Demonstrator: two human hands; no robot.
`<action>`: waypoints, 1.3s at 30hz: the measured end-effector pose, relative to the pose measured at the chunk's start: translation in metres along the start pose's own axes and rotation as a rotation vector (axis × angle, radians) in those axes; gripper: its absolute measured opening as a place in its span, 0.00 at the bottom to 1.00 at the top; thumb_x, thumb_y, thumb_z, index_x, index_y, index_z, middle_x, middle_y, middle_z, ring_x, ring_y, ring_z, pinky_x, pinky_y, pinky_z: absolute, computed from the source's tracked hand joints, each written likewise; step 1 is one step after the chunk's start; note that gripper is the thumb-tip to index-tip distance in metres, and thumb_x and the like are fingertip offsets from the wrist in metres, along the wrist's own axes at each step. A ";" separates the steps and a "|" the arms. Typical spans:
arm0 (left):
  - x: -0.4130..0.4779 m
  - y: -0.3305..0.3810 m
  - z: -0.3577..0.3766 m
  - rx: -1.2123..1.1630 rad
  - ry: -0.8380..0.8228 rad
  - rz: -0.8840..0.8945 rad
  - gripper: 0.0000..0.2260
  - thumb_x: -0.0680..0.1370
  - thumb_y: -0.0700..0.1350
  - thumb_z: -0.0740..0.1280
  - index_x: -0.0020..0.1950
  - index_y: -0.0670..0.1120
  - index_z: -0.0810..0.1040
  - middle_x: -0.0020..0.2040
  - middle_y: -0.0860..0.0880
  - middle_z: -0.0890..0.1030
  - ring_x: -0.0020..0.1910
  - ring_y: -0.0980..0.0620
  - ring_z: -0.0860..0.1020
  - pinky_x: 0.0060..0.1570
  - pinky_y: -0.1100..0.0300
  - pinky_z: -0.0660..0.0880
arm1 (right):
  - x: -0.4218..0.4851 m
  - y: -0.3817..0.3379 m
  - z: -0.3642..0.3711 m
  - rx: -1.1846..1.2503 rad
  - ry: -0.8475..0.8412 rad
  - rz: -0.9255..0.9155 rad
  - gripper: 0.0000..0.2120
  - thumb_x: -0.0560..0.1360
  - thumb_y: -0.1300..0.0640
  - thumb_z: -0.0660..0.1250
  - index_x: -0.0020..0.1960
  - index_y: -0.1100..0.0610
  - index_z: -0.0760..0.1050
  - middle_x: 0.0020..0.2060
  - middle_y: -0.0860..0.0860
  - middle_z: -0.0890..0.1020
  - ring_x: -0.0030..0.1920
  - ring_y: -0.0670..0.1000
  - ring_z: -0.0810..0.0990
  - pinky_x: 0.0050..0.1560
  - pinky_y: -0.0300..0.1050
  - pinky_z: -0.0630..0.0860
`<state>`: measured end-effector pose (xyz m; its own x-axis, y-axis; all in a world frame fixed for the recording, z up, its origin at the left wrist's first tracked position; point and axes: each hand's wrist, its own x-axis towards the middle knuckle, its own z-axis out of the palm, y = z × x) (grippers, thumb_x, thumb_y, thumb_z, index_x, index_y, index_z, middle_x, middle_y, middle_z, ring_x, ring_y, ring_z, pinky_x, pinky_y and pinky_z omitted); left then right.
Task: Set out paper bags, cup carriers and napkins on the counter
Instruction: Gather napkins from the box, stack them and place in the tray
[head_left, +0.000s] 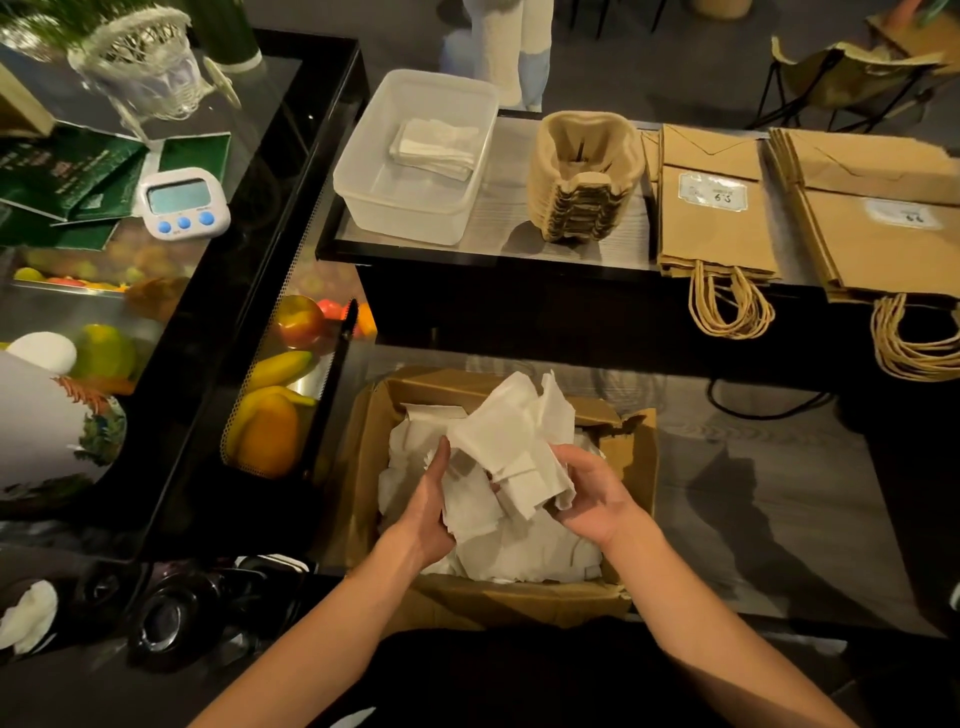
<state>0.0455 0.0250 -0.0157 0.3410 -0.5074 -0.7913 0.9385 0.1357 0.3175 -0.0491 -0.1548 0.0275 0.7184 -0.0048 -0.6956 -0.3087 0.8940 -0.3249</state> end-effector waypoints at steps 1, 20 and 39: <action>-0.001 -0.001 0.001 -0.021 -0.027 -0.009 0.30 0.77 0.70 0.63 0.64 0.47 0.84 0.61 0.39 0.84 0.57 0.38 0.83 0.61 0.41 0.77 | 0.002 0.001 0.001 -0.005 0.013 0.012 0.27 0.67 0.65 0.78 0.64 0.62 0.77 0.55 0.62 0.84 0.53 0.61 0.86 0.46 0.56 0.85; -0.011 -0.007 0.012 0.082 0.013 0.064 0.17 0.73 0.39 0.74 0.61 0.43 0.79 0.49 0.40 0.87 0.54 0.38 0.83 0.57 0.42 0.79 | 0.012 0.017 -0.002 -0.762 0.499 -0.409 0.14 0.84 0.47 0.61 0.68 0.46 0.75 0.60 0.43 0.81 0.61 0.48 0.79 0.65 0.57 0.77; -0.015 -0.004 0.018 0.106 0.093 0.096 0.05 0.78 0.39 0.71 0.53 0.41 0.83 0.47 0.39 0.86 0.49 0.38 0.83 0.58 0.45 0.77 | 0.002 -0.001 0.026 -0.386 0.486 -0.444 0.13 0.80 0.53 0.70 0.62 0.44 0.75 0.58 0.49 0.81 0.58 0.53 0.80 0.59 0.56 0.80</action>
<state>0.0353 0.0170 0.0041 0.4365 -0.4152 -0.7981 0.8923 0.0863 0.4431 -0.0304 -0.1441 0.0432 0.4983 -0.6042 -0.6218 -0.3148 0.5421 -0.7791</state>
